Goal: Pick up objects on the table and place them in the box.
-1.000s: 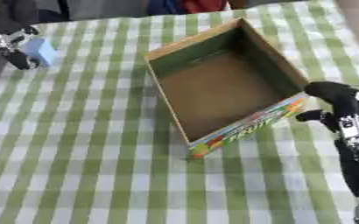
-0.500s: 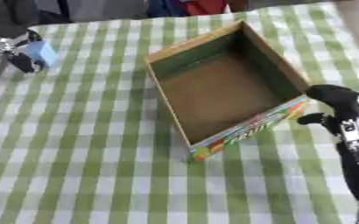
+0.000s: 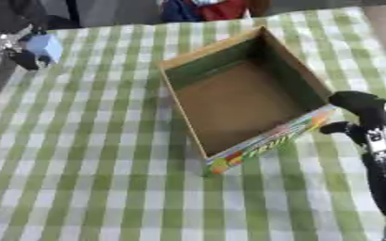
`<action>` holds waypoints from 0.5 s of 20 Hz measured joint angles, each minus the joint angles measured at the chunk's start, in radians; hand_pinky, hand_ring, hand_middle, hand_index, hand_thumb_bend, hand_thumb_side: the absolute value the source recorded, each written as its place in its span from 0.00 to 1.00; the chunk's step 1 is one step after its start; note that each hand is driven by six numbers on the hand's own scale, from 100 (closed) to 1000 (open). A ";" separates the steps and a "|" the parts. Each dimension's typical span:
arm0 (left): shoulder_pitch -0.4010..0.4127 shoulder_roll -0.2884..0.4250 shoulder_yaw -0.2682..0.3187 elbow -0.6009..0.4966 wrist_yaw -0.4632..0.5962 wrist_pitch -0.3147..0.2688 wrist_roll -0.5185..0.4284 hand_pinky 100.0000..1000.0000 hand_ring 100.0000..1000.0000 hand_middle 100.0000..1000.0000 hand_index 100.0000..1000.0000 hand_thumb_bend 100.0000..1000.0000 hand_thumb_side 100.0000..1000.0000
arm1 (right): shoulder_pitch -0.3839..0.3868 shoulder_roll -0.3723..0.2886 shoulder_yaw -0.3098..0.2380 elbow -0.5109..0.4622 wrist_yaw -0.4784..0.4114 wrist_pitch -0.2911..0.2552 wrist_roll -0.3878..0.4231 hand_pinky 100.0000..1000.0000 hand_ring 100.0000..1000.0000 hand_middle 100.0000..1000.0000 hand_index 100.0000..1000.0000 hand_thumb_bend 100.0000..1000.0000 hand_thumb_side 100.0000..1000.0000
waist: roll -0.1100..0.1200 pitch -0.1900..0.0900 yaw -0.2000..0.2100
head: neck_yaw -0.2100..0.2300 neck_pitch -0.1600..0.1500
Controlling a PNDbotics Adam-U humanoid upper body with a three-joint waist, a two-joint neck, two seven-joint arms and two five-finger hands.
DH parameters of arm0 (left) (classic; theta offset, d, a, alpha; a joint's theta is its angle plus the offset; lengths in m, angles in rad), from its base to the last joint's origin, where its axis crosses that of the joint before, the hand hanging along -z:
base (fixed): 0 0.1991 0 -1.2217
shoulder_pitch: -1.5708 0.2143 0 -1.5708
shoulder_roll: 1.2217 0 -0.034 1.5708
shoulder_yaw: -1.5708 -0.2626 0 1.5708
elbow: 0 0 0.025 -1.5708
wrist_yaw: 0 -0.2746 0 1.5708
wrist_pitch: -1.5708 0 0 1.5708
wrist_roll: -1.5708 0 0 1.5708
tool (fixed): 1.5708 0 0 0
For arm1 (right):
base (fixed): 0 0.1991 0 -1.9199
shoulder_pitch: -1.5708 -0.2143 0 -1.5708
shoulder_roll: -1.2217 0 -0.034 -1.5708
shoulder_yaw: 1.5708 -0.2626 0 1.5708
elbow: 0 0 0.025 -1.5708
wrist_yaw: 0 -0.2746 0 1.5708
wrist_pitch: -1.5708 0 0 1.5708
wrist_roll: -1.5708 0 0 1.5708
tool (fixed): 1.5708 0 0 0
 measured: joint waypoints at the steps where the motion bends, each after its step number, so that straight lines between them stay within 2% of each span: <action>1: 0.000 0.000 -0.008 -0.021 0.005 -0.010 0.001 0.76 0.71 0.57 0.70 0.08 0.07 | 0.002 0.000 0.000 0.001 -0.001 0.000 0.000 0.54 0.81 0.69 0.65 0.00 0.51 | 0.000 -0.006 0.003 | 0.000 0.000; 6: -0.015 -0.006 -0.067 -0.152 0.065 -0.078 0.018 0.76 0.70 0.57 0.70 0.07 0.08 | 0.008 -0.001 0.000 0.001 -0.005 0.000 0.000 0.54 0.81 0.69 0.65 0.00 0.51 | -0.001 -0.041 0.012 | -0.004 0.001; 10: -0.035 -0.055 -0.130 -0.279 0.150 -0.142 -0.001 0.76 0.70 0.57 0.71 0.05 0.10 | 0.011 -0.002 0.000 0.001 -0.013 0.002 0.002 0.54 0.81 0.69 0.65 0.00 0.50 | -0.007 -0.060 0.014 | -0.005 0.002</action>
